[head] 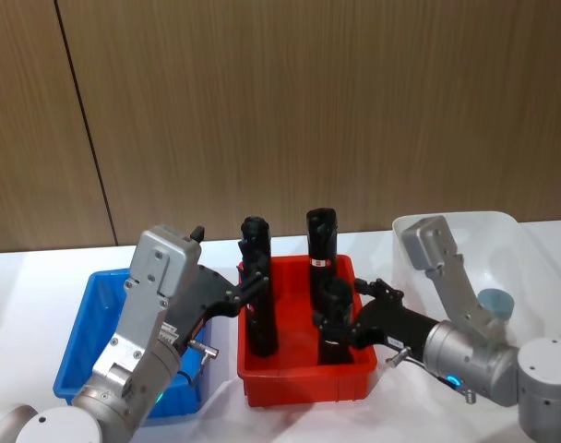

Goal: Pick the cotton swabs from the blue box and place them into the white box.

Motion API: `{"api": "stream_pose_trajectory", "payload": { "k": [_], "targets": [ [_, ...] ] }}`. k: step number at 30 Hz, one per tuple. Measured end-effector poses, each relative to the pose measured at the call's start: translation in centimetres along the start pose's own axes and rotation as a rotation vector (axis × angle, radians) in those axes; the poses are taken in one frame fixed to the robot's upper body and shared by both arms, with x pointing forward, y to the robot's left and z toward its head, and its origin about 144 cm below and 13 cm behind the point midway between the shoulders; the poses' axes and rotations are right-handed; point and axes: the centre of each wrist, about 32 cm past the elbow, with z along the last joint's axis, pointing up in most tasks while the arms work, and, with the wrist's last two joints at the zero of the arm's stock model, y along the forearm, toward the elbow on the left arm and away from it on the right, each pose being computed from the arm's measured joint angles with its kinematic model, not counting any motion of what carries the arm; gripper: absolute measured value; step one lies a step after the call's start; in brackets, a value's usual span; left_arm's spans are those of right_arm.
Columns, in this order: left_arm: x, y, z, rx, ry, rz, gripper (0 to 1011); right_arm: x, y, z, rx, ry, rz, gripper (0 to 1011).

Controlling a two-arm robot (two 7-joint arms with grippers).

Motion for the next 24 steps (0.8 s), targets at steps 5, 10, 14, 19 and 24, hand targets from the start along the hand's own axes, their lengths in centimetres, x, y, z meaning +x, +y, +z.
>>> {"api": "stream_pose_trajectory", "payload": {
  "k": [5, 10, 14, 19, 24],
  "targets": [
    [0.0, 0.0, 0.0, 0.0, 0.0, 0.0, 1004, 0.1, 0.7, 0.0, -0.007, -0.003, 0.004, 1000],
    [0.0, 0.0, 0.0, 0.0, 0.0, 0.0, 1004, 0.2, 1.5, 0.0, -0.015, -0.008, 0.004, 919],
    [0.0, 0.0, 0.0, 0.0, 0.0, 0.0, 1004, 0.3, 1.9, 0.0, -0.017, -0.008, 0.005, 786],
    [0.0, 0.0, 0.0, 0.0, 0.0, 0.0, 1004, 0.3, 2.2, 0.1, -0.017, -0.009, 0.006, 650],
    [0.0, 0.0, 0.0, 0.0, 0.0, 0.0, 1004, 0.3, 2.3, 0.1, -0.014, -0.011, 0.007, 486]
  ]
}}
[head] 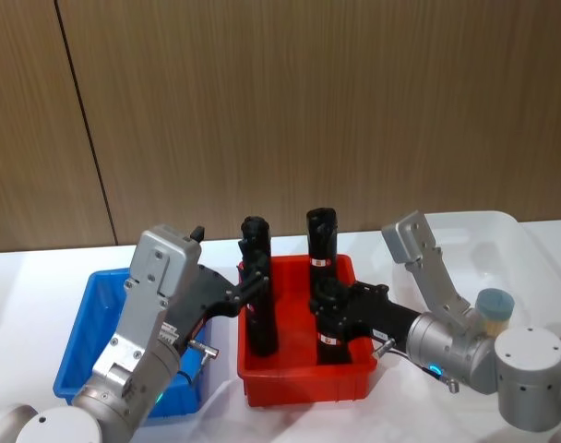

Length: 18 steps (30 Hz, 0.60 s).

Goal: Pick the cotton swabs from the blue box and place them into the white box.

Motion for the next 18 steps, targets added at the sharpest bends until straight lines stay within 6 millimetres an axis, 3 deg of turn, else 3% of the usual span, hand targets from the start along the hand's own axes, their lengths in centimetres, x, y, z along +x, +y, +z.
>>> {"api": "stream_pose_trajectory", "payload": {
  "k": [18],
  "targets": [
    [0.0, 0.0, 0.0, 0.0, 0.0, 0.0, 1004, -0.3, -1.1, 2.4, 0.091, -0.046, -0.023, 366]
  ]
}}
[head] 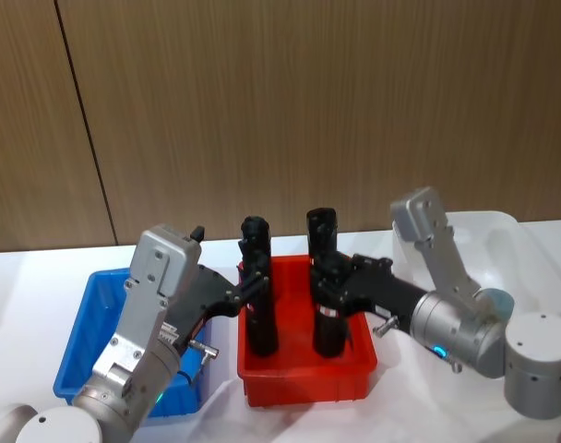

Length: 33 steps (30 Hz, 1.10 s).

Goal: Pick the cotton swabs from the blue box and place them into the white box.

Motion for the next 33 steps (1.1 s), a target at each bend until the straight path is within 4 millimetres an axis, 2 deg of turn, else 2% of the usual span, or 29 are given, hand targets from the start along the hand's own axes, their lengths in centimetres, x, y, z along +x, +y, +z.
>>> {"api": "stream_pose_trajectory", "payload": {
  "k": [11, 21, 33],
  "targets": [
    [0.0, 0.0, 0.0, 0.0, 0.0, 0.0, 1004, 1.0, -1.3, 3.2, 0.097, -0.044, -0.068, 357],
    [0.0, 0.0, 0.0, 0.0, 0.0, 0.0, 1004, 3.2, -2.5, 5.4, 0.15, -0.07, -0.188, 357],
    [0.0, 0.0, 0.0, 0.0, 0.0, 0.0, 1004, 6.4, -3.2, 5.9, 0.148, -0.095, -0.324, 358]
  ]
}}
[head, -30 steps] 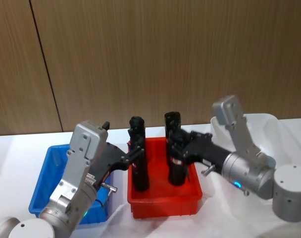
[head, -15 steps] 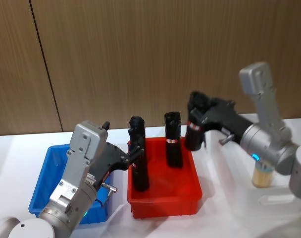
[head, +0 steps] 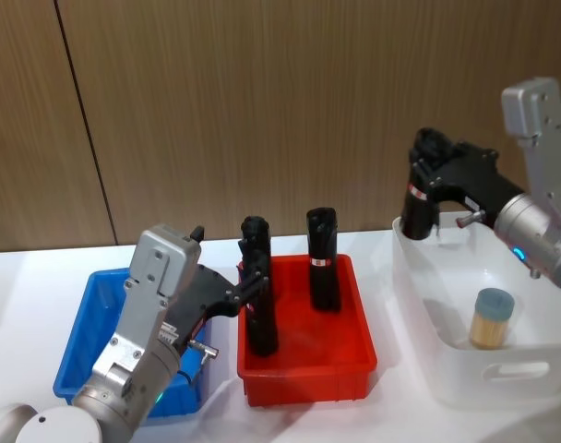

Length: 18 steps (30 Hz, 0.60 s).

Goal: Pick the cotton swabs from the blue box and place them into the white box.

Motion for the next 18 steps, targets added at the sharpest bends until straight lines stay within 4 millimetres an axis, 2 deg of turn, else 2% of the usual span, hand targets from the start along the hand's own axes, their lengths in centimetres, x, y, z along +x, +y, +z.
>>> {"api": "stream_pose_trajectory", "payload": {
  "k": [9, 18],
  "targets": [
    [0.0, 0.0, 0.0, 0.0, 0.0, 0.0, 1004, 2.1, 0.6, -1.3, -0.046, -0.019, -0.071, 357],
    [0.0, 0.0, 0.0, 0.0, 0.0, 0.0, 1004, 3.0, 1.1, -2.8, -0.089, -0.013, -0.096, 357]
  ]
}}
